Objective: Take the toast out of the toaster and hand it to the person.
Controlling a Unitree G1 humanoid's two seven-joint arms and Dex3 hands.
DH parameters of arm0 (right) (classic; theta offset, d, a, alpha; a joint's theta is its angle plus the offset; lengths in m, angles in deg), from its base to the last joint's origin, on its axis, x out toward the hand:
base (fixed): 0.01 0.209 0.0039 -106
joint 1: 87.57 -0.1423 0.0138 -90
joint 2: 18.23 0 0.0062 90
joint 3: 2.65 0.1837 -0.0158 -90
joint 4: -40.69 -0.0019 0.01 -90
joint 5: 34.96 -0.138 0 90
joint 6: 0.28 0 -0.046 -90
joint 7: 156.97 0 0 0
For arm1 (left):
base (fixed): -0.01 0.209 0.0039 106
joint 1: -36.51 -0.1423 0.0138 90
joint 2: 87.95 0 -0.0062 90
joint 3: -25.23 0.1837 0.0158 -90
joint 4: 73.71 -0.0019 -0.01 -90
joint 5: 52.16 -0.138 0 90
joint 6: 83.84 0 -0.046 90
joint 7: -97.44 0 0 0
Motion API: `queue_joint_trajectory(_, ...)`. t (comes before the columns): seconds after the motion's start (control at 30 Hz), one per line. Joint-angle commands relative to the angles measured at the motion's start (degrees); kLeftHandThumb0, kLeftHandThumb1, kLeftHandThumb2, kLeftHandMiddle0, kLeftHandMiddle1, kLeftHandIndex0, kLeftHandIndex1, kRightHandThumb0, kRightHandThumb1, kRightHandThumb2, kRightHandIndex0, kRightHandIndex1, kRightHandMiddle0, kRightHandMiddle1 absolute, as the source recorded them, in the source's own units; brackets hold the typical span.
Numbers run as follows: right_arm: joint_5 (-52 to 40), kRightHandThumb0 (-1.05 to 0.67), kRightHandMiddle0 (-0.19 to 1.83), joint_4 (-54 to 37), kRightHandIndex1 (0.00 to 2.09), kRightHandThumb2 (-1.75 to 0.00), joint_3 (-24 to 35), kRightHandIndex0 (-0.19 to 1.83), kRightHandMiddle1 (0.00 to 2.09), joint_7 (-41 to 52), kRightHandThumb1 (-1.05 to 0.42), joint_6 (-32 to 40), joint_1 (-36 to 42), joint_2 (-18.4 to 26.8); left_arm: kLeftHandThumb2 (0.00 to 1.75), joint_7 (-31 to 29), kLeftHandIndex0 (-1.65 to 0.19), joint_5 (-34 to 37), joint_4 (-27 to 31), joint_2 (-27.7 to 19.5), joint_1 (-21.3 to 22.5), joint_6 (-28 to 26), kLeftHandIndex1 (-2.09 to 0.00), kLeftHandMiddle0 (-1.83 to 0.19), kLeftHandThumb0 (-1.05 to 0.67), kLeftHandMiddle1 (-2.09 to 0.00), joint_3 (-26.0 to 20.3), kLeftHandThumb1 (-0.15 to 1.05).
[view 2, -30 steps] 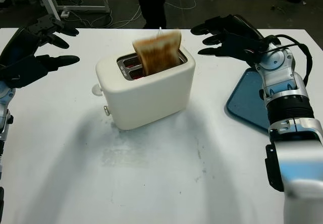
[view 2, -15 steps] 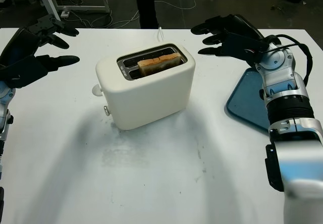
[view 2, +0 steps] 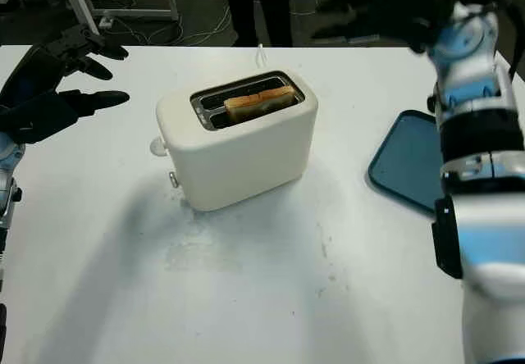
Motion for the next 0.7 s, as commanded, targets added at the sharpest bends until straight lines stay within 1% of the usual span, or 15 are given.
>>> queue_joint_trajectory(0.0,0.89,-0.63,0.85,-0.77,0.08,0.00,-1.47,0.90,0.06,0.97,-0.71,-1.29,-1.42,-0.98,0.00,-0.08,-0.21,0.43,-0.31,-0.12,0.71,0.76,-1.05,-0.23,-0.80,-1.27,0.03,0.90)
queue_joint_trajectory(0.07,2.06,-0.68,0.86,-2.08,0.09,0.00,-2.90,0.92,0.07,1.17,-0.72,-1.13,-1.48,-1.32,0.00,0.07,-0.21,-0.07,-0.28,-0.30,0.78,0.75,-1.06,-0.23,-0.80,-1.27,0.24,0.90)
queue_joint_trajectory(0.13,3.53,-0.72,0.88,-3.75,0.11,-0.01,-4.44,0.94,0.07,1.06,-0.74,-2.48,-0.94,-1.57,0.00,0.01,-0.21,-0.24,-0.26,-0.49,0.81,0.80,-1.06,-0.23,-0.80,-1.28,0.30,0.90)
queue_joint_trajectory(0.33,5.90,-0.61,0.87,-9.93,0.14,0.00,-7.71,0.94,0.05,2.73,-0.69,0.53,0.98,-3.13,0.00,-0.09,-0.21,0.28,-0.44,-0.32,0.79,0.76,-1.07,-0.23,-0.79,-1.27,0.02,0.89)
queue_joint_trajectory(0.5,5.47,-0.55,0.87,-10.14,0.16,0.00,-8.96,0.93,0.05,4.16,-0.66,0.50,1.99,-4.97,0.00,-0.04,-0.21,0.26,-0.31,-0.17,0.78,0.66,-1.06,-0.23,-0.77,-1.27,0.09,0.88)
queue_joint_trajectory(0.67,6.57,-0.52,0.88,-9.74,0.18,0.00,-9.49,0.92,0.05,4.22,-0.64,0.69,2.40,-6.16,0.01,-0.46,-0.19,0.60,-0.22,-0.31,0.66,0.48,-1.07,-0.22,-0.81,-1.27,-0.04,0.90)
